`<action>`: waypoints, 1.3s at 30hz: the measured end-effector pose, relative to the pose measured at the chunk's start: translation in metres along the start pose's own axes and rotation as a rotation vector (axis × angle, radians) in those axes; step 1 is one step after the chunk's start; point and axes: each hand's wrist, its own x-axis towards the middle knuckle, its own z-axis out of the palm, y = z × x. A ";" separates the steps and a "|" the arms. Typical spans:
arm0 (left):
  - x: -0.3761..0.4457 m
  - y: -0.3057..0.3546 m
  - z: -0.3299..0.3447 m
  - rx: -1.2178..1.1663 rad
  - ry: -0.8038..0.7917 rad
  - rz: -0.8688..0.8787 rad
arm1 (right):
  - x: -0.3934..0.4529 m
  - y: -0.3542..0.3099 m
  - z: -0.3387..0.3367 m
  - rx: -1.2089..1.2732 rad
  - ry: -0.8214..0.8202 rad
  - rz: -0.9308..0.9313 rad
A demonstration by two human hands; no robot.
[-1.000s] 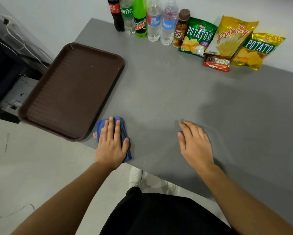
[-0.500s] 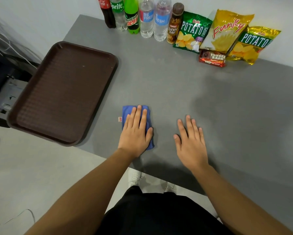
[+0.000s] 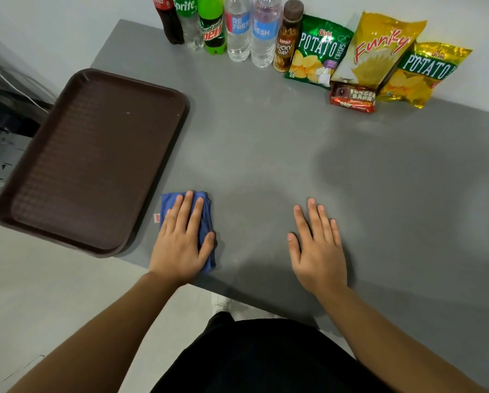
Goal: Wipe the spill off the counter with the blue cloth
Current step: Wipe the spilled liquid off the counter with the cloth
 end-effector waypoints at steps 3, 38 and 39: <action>0.032 0.005 -0.001 0.004 0.017 -0.018 | 0.000 0.001 0.000 -0.007 -0.007 -0.006; 0.035 0.008 0.004 -0.029 0.073 0.047 | -0.002 0.002 0.006 -0.025 0.058 0.010; 0.046 0.013 0.004 -0.019 0.068 0.038 | -0.001 0.002 0.006 -0.021 0.056 0.008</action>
